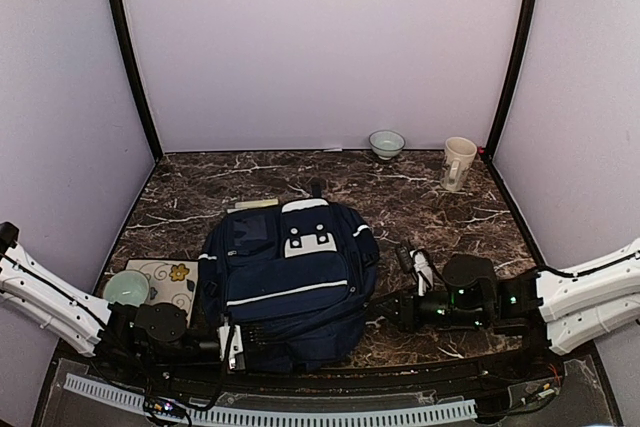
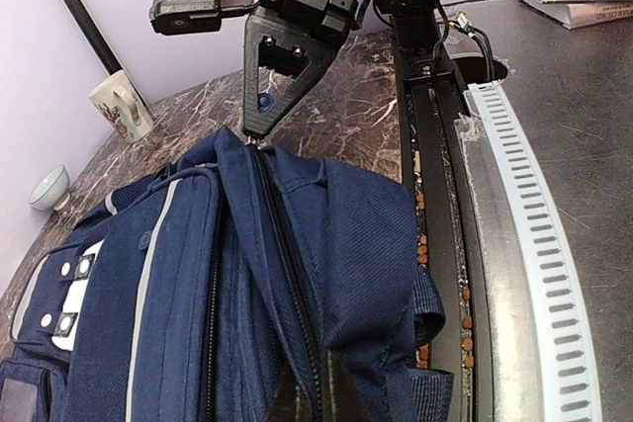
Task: Pack the student bag
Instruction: Zip the student bag into the largest pocket of the bag.
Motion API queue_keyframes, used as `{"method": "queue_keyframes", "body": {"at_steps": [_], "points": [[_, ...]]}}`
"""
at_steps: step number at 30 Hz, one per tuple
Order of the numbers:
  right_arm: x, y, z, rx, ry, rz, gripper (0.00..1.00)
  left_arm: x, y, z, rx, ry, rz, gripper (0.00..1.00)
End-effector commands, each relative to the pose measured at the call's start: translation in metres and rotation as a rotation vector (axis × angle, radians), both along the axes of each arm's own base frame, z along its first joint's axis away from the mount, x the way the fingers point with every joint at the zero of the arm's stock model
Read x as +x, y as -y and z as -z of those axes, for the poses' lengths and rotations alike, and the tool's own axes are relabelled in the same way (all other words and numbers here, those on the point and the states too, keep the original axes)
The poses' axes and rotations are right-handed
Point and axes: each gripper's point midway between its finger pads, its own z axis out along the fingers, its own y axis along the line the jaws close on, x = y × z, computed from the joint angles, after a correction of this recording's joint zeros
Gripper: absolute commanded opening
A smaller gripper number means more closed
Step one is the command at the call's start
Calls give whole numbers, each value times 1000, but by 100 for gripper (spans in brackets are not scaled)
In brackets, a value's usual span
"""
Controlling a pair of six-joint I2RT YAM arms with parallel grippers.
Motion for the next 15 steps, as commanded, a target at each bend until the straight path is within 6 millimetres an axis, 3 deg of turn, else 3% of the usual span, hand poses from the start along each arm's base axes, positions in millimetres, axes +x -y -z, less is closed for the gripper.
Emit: {"method": "queue_keyframes", "body": {"at_steps": [1,4,8,12,15], "points": [[57,61,47,-280,114,293,0,-15,12,-26,-101,-25,71,0],[57,65,43,-334,101,306,0,-20,25,-26,-97,-27,100,0],[54,94,32,-410,72,393,0,-23,47,-28,-92,1,127,0],[47,114,10,-334,61,448,0,-25,82,-40,-73,41,160,0],[42,133,-7,-299,63,496,0,-22,102,-35,-37,68,163,0]]}}
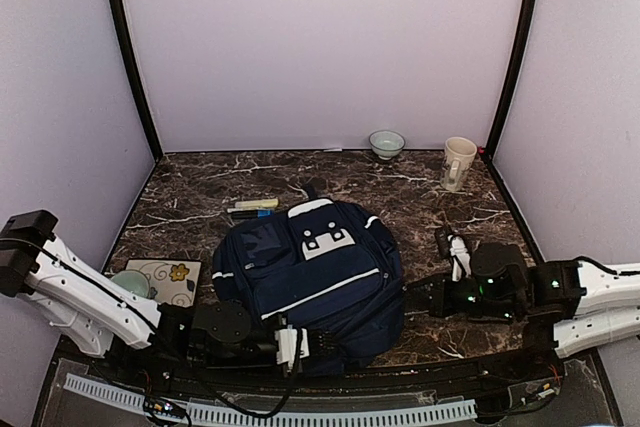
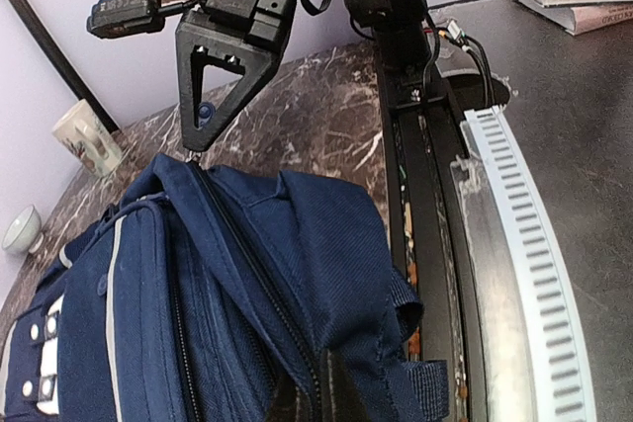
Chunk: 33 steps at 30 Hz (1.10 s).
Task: Pack the student bag
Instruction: Zip the student bag into the largest pocket of the bag.
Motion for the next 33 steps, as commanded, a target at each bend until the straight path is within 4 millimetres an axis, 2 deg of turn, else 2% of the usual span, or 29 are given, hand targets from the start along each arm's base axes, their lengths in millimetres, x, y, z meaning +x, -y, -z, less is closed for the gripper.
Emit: {"method": "queue_keyframes", "body": {"at_steps": [1,5,8,10,15,19,23,27,28,30,33], "points": [[22,89,8,-185,59,315,0,-16,31,-28,-68,41,109,0],[15,79,-3,-70,66,261,0,-1,34,-23,-55,39,66,0],[15,58,2,-45,63,202,0,17,28,-19,-45,40,0,0],[16,48,15,-95,57,179,0,23,19,-19,-40,32,-34,0],[30,29,45,-148,56,164,0,18,-9,-20,-24,-26,-36,0],[41,26,82,-208,-3,157,0,21,-34,-18,-42,-34,-71,0],[51,30,98,-262,-12,185,0,12,-41,-14,-60,-69,-28,0],[56,23,90,-227,5,188,0,9,-38,-6,-41,-82,-10,0],[46,10,87,-198,-16,91,0,9,-36,-3,-31,-84,-13,0],[36,-2,75,-143,-13,3,0,10,-33,-1,-19,-84,-17,0],[22,-10,56,-75,2,-83,0,9,-28,0,-17,-85,-10,0]]}}
